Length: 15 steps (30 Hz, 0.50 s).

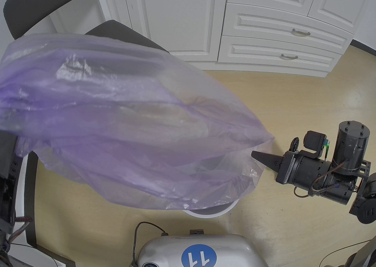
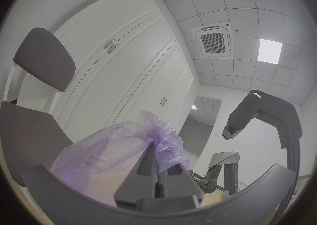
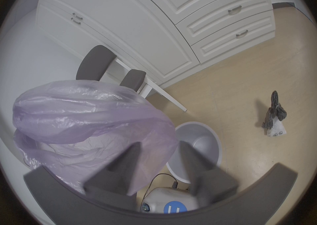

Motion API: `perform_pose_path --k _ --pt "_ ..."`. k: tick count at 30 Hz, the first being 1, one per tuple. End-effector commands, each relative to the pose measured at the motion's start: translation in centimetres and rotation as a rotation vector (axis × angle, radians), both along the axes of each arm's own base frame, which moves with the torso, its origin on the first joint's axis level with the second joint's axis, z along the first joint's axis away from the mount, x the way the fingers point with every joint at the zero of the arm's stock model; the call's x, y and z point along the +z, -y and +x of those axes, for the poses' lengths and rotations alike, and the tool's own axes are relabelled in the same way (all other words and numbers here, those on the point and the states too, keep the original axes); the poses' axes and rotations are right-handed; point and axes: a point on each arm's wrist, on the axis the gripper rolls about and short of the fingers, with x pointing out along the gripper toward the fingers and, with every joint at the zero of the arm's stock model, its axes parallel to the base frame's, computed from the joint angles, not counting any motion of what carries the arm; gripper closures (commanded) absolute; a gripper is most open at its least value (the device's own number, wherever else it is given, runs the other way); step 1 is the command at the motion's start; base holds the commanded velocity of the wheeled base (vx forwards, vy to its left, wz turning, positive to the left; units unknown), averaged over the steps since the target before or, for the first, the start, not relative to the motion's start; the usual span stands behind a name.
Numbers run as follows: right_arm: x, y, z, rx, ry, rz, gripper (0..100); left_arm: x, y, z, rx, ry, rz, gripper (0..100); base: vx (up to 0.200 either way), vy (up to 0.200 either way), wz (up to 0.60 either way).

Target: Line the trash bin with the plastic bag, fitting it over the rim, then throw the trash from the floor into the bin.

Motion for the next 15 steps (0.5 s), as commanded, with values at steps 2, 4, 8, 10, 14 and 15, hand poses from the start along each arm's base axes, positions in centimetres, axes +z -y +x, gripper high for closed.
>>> perform_pose_path --k 2,4,8,10,14,15 --pt "-0.75 -0.61 0.42 0.006 -0.034 -0.003 100 -0.06 0.07 0.05 0.000 -0.003 0.003 100 0.000 0.000 0.00" --pt "-0.85 -0.75 0.61 0.004 -0.029 0.015 100 -0.06 0.07 0.05 0.000 -0.003 0.003 100 0.000 0.000 0.00" --pt "-0.57 -0.67 0.64 0.002 0.013 0.046 100 -0.13 0.12 0.11 0.001 -0.006 0.007 100 0.000 0.000 0.00" --pt "-0.48 -0.45 0.46 0.001 0.036 0.061 100 -0.19 0.15 0.11 -0.001 -0.008 0.008 100 0.000 0.000 0.00" --pt "-0.30 -0.33 0.32 -0.007 0.056 0.068 100 -0.31 0.20 0.15 -0.001 -0.012 0.013 100 0.000 0.000 0.00" --pt "-0.38 -0.30 0.29 -0.008 0.058 0.060 100 -0.34 0.20 0.15 -0.001 -0.013 0.015 100 0.000 0.000 0.00"
